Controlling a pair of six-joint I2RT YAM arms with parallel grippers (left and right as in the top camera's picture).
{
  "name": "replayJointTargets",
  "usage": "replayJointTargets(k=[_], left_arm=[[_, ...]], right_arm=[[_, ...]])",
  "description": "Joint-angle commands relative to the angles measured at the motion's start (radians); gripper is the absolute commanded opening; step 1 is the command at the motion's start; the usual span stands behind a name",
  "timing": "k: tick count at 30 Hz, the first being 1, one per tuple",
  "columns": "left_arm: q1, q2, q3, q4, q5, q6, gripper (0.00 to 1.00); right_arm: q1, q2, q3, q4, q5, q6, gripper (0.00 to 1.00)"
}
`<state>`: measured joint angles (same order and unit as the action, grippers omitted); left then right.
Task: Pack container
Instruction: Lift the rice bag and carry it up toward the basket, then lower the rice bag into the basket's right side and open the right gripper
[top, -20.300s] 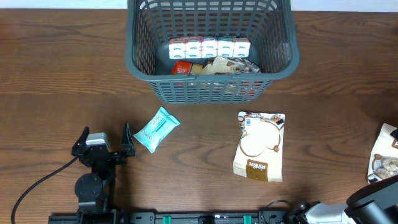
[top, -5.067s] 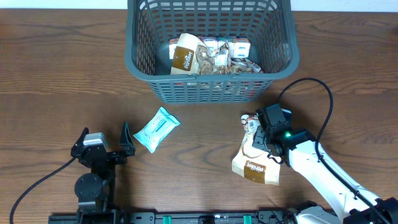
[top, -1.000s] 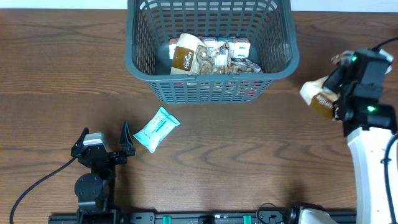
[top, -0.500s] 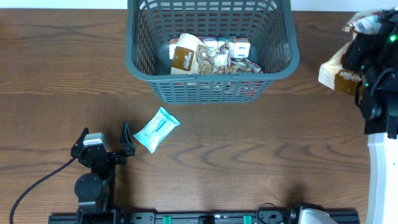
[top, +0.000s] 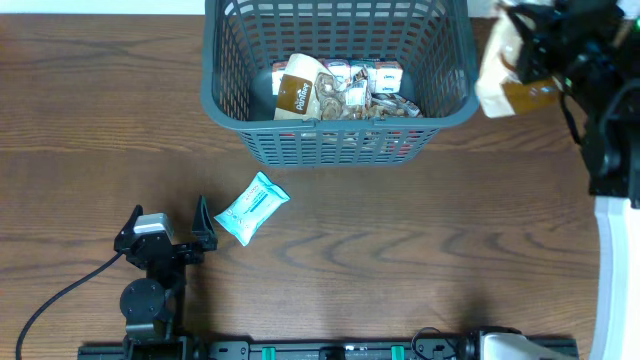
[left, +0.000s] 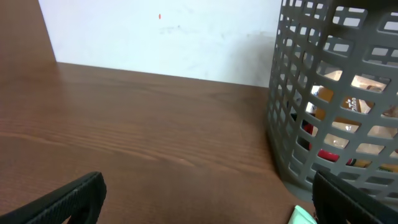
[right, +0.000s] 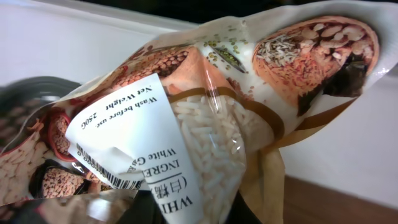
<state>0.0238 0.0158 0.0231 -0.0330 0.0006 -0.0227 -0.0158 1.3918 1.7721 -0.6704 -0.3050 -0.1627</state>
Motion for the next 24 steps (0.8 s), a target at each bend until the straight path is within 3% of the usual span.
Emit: replayJointTargets(k=[1,8,17,24], left_arm=[[-0.001,-0.005,-0.018,-0.04,-0.008,-0.002,0.99],[-0.001,-0.005,-0.018,-0.04,-0.008,-0.002,0.99],[-0.001,-0.005,-0.018,-0.04,-0.008,-0.002,0.99],[-0.001,-0.005,-0.018,-0.04,-0.008,-0.002,0.99]], right_arm=[[0.067,0.056,0.091,-0.007,-0.051,-0.039,0.01],[0.192,0.173,0.191,-0.058,-0.051,-0.113,0.01],[0.338,0.27,0.254,-0.242,-0.051,-0.331,0.01],[0.356,0.331,0.257,-0.297,-0.043,-0.352,0.01]])
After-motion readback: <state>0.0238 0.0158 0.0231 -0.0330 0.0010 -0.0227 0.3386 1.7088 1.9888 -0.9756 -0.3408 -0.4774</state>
